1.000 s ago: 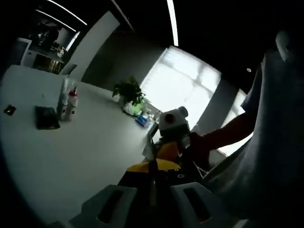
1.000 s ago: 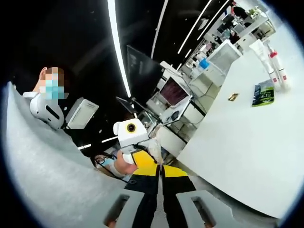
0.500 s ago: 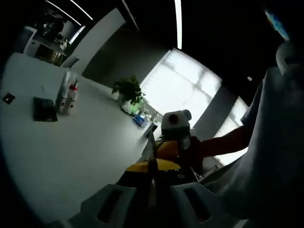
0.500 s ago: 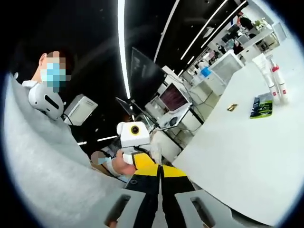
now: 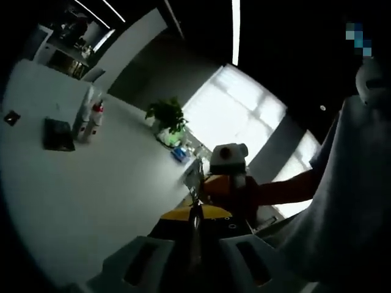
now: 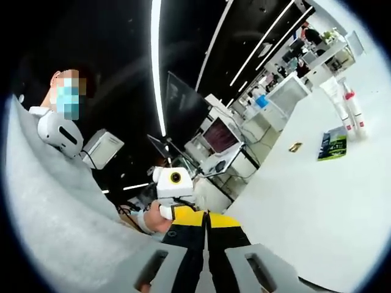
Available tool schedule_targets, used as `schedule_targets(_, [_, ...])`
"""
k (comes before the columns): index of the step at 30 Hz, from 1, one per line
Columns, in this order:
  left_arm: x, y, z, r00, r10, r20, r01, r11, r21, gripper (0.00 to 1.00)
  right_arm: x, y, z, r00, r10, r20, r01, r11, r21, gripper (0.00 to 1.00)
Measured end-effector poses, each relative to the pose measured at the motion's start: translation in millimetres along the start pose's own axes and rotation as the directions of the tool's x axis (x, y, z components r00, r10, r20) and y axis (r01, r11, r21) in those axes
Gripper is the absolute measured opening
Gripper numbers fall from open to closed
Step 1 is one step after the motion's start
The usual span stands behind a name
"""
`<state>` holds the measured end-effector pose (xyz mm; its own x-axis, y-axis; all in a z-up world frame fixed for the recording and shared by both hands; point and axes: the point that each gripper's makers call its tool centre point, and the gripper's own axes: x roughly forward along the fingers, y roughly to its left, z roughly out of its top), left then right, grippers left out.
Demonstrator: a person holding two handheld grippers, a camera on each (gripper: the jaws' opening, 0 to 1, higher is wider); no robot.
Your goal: Arrange the skincare products in the storage area until every visible bottle or jar stands upright without overlapping.
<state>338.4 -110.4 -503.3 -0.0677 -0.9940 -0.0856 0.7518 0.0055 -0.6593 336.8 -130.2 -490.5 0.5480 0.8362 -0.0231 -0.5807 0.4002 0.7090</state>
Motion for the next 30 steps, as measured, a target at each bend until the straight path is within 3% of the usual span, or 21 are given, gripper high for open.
schedule_targets(5, [-1,-0.1,0.4,1.0,-0.007,0.004,0.007,1.0,-0.019,0.0,1,-1,0.8,1.0,-0.008,0.002,0.008,1.0,0.004,0.0])
schedule_targets(10, [-1,5.5,0.3,1.0,0.001,0.003,0.0,0.994,-0.11,0.0,2,-1,-1.2,1.0,-0.011,-0.008,0.011,1.0,0.0,0.0])
schedule_targets(12, [-1,3.6,7.2,0.999,-0.021,0.044,0.027,0.99,-0.139,0.0,0,-6,-2.1,0.999,-0.035,-0.016,0.035,0.999,-0.018,0.0])
schedule_targets(17, [-8,12.8,25.2,0.991,-0.003,0.133,0.029,0.981,-0.192,0.0,5,-5,-1.0,0.999,-0.032,-0.034,0.032,0.999,0.006,0.0])
schedule_targets(19, [-10,11.9,29.5,0.989,-0.025,0.145,0.058,0.971,-0.232,0.0,5,-11,-1.7,0.995,-0.078,-0.069,0.077,0.997,-0.014,0.0])
schedule_targets(22, [-17,23.2,46.4,0.977,-0.004,0.215,0.071,0.95,-0.304,0.0,0,-14,2.2,0.99,-0.125,-0.059,0.122,0.991,-0.061,0.01])
schedule_targets(23, [-20,30.4,51.2,0.972,0.017,0.236,0.061,0.946,-0.318,0.0,-7,-24,2.5,0.979,-0.196,-0.06,0.189,0.977,-0.1,0.06])
schedule_targets(24, [-25,40.5,57.0,0.965,0.048,0.259,0.047,0.936,-0.349,0.0,-14,-34,-0.6,0.956,-0.28,-0.09,0.262,0.95,-0.171,0.11])
schedule_targets(25, [-27,44.5,59.0,0.963,0.053,0.263,0.047,0.931,-0.362,0.0,-20,-41,-3.7,0.932,-0.34,-0.123,0.288,0.905,-0.314,0.14])
schedule_targets(28, [-34,51.5,64.6,0.961,0.057,0.27,0.043,0.936,-0.35,0.0,-24,-50,-13.7,0.895,-0.4,-0.198,0.275,0.844,-0.461,0.12])
schedule_targets(30, [-37,58.8,65.8,0.961,0.076,0.265,0.024,0.934,-0.357,0.0,-26,-61,-12.4,0.858,-0.472,-0.201,0.296,0.776,-0.557,0.24])
